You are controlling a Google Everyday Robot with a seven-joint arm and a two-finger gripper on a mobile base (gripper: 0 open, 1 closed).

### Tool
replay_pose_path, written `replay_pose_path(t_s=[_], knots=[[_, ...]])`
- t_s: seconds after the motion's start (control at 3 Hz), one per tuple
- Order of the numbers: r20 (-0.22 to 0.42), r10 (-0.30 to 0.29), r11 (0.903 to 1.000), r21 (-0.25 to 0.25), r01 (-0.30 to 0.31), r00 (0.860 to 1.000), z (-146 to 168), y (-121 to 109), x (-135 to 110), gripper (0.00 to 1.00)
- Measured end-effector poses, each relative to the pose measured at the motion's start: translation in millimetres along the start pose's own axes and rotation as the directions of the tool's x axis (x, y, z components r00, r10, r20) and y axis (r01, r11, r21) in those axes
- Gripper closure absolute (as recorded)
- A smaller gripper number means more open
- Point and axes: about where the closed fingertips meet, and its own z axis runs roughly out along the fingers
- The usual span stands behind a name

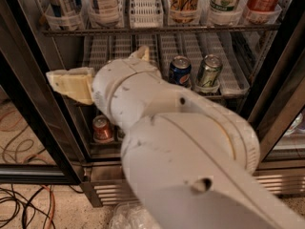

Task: Pick redbull can from top shelf of fridge

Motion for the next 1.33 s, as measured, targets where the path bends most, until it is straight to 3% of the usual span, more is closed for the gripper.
replay_pose_path(t_s=[0.33, 1.0, 1.33], knots=[[0.016, -0.031, 0.9995, 0.012, 0.031, 0.999, 0, 30, -10, 0.00], [0.047, -0.046, 0.9986, 0.029, 0.045, 0.998, 2, 24, -13, 0.00], [0.085, -0.077, 0.9966, 0.035, 0.074, 0.993, 6, 7, -21, 0.00]])
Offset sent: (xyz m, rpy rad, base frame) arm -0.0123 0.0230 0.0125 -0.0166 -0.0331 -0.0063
